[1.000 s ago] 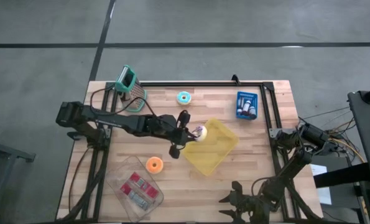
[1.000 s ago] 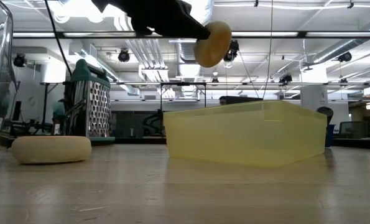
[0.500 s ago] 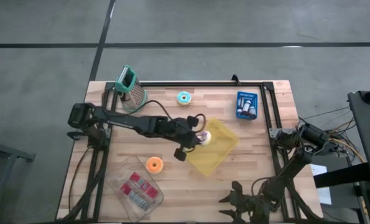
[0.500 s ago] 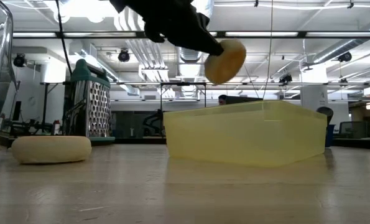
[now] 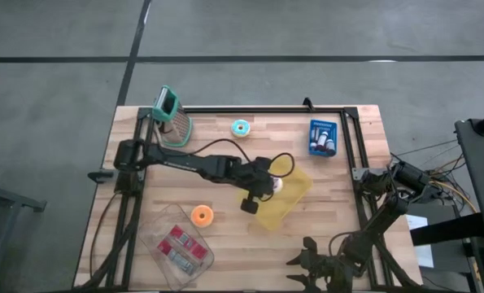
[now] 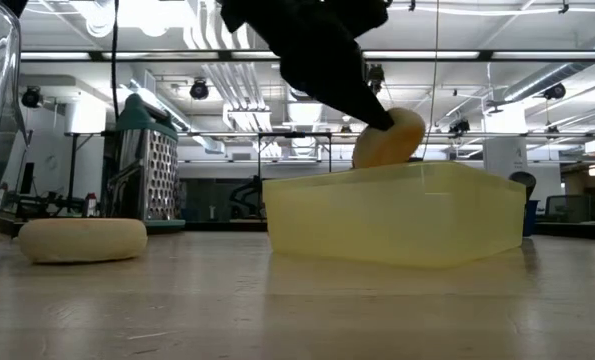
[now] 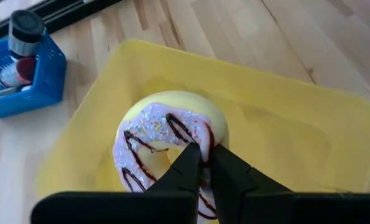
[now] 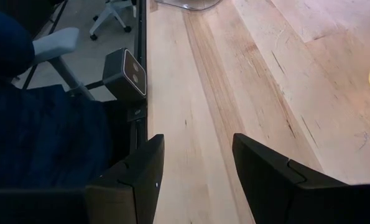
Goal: Pick & Place Food Item
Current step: Put the purple donut into the yellow bin
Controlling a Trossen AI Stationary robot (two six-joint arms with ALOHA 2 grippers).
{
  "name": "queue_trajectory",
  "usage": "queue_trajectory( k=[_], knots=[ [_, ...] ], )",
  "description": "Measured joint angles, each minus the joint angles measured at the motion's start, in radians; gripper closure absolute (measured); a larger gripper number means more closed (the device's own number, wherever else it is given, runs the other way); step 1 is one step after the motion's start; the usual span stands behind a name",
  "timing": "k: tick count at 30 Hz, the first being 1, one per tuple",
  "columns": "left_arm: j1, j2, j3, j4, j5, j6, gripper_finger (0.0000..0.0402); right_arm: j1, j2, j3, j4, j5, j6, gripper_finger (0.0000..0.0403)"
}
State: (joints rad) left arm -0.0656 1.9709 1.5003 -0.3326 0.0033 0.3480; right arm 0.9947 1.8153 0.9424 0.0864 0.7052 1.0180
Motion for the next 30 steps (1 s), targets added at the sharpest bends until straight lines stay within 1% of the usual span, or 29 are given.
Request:
queue_trajectory(
  k=[5, 12, 19, 30],
  knots=[
    [-0.005, 0.048, 0.034, -0.009, -0.001, -0.016, 0.0374, 0.000, 0.000, 0.000, 0.000, 0.000, 0.000, 0.0216],
    [-0.006, 0.082, 0.034, -0.001, -0.001, -0.024, 0.0374, 0.000, 0.000, 0.000, 0.000, 0.000, 0.000, 0.0216],
    [-0.006, 0.123, 0.034, -0.051, 0.000, -0.050, 0.0374, 0.000, 0.000, 0.000, 0.000, 0.000, 0.000, 0.0216],
    [-0.006, 0.153, 0.034, -0.050, -0.002, -0.065, 0.0374, 0.000, 0.000, 0.000, 0.000, 0.000, 0.000, 0.0216]
  ],
)
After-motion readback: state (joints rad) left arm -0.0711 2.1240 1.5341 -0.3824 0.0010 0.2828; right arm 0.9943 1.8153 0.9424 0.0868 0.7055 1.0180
